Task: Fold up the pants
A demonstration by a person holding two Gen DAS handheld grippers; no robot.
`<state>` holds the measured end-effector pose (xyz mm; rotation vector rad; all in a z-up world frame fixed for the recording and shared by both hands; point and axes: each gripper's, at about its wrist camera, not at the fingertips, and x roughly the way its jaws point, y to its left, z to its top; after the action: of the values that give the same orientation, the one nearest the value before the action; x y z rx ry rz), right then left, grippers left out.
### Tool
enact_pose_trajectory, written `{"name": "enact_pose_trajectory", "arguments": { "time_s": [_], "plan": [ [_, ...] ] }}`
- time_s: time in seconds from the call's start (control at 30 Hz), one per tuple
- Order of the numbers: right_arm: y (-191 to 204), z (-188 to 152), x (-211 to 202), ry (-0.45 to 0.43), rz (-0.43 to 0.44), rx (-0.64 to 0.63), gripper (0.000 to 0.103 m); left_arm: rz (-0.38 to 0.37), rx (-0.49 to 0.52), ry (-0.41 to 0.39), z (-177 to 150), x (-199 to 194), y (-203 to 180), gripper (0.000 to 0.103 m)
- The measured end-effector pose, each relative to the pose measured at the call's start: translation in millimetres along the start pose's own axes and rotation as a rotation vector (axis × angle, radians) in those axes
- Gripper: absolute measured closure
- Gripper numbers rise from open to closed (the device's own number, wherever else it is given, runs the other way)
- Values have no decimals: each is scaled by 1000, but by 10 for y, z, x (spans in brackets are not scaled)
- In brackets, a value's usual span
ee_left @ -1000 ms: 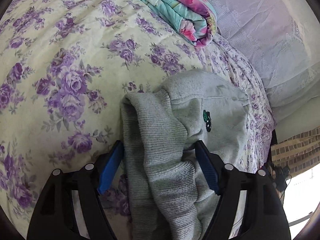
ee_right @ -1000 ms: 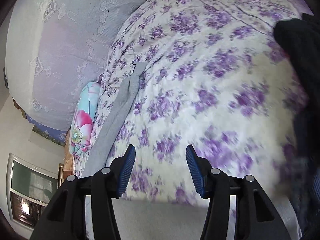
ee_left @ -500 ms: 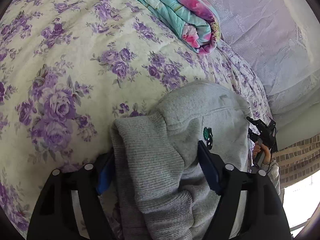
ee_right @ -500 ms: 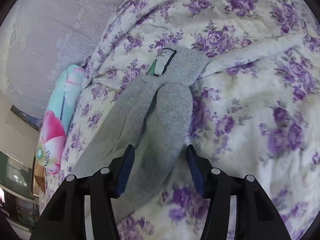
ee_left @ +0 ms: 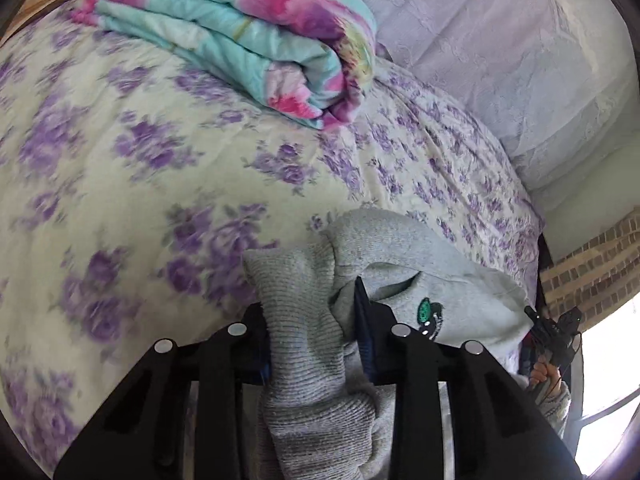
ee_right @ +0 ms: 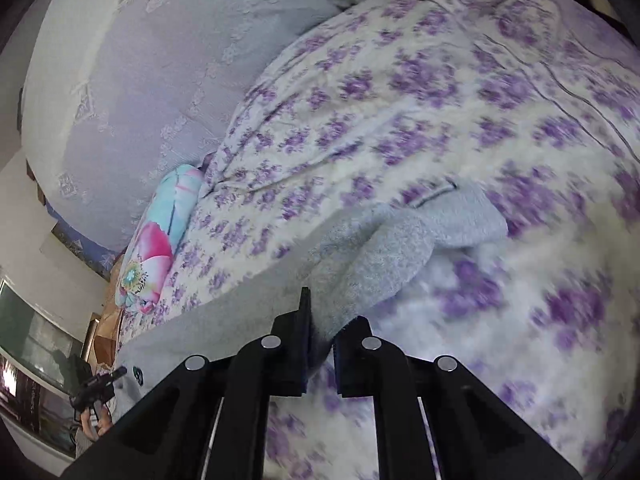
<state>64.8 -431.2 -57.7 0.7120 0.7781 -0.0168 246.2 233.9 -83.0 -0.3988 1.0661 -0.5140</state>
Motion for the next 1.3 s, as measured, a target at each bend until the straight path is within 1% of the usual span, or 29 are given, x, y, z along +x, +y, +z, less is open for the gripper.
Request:
{"name": "enact_pose_trajectory", "arguments": {
  "time_s": [0.03,0.07,0.1,0.13,0.17,0.2,0.23,0.27,0.33,0.43,0.5,0.6,0.67,0.7,0.73,0.83,0.93,0.97,1.0,1.03,1.07,1.1,1.13,1.17,1.23,1.27,1.3],
  "plan": [
    [-137,-92,-9,19,-20,19,93,15,-5,32,27,152,6,70],
    [-257,-174,34,50,-34,41,91,16,-35,66,41,271,54,67],
    [-347,-237,114,88,-45,66,88,-17,-67,62,53,259,97,66],
    [-428,-274,163,116,-40,103,87,-53,-96,72,50,211,140,62],
    [-472,-290,166,115,-22,136,82,-79,-135,76,17,124,196,56],
    [-481,-286,134,111,-4,156,76,-86,-168,71,-44,2,249,52],
    [-470,-282,79,101,12,160,59,-74,-182,51,-139,-167,297,42],
    [-432,-281,2,79,19,151,53,-52,-185,33,-240,-331,333,35],
    [-350,-313,-177,48,24,117,53,-13,-202,15,-504,-652,431,34],
    [-293,-481,-548,4,53,97,53,-41,-272,10,-985,-981,554,34],
    [-283,-648,-816,-15,60,89,53,-71,-293,25,-1293,-1063,530,34],
    [-299,-942,-1209,-35,50,76,53,-137,-281,46,-1595,-1031,331,34],
    [-320,-1137,-1442,-35,44,77,53,-163,-259,62,-1708,-926,153,34],
    [-339,-1225,-1555,-36,37,80,53,-153,-251,71,-1744,-864,98,34],
    [-363,-1312,-1665,-38,27,85,52,-132,-249,65,-1764,-809,55,34],
    [-452,-1563,-1919,-32,-3,98,51,-99,-254,18,-1756,-710,-41,29],
    [-582,-1773,-2047,-25,-27,142,46,-100,-276,-39,-1696,-634,-90,28],
    [-637,-1837,-2051,-16,-31,165,45,-91,-282,-56,-1677,-607,-94,28],
    [-688,-1889,-2044,-6,-26,186,45,-82,-287,-73,-1664,-597,-92,35],
    [-731,-1940,-2025,4,-21,203,45,-73,-295,-84,-1653,-593,-82,53],
    [-764,-1978,-1998,16,-17,215,45,-80,-304,-83,-1648,-595,-48,73],
    [-792,-2010,-1956,27,-9,226,45,-109,-320,-78,-1658,-605,-3,75],
    [-825,-2034,-1902,37,0,237,45,-122,-334,-84,-1678,-639,31,78],
    [-861,-2049,-1839,44,2,251,45,-120,-333,-91,-1701,-687,47,80],
    [-906,-2014,-1720,29,11,270,45,-117,-323,-114,-1741,-828,54,81],
    [-914,-1968,-1666,17,18,271,48,-126,-326,-128,-1757,-923,64,82],
    [-908,-1921,-1615,7,27,269,55,-138,-331,-144,-1773,-1029,73,82]
  ]
}}
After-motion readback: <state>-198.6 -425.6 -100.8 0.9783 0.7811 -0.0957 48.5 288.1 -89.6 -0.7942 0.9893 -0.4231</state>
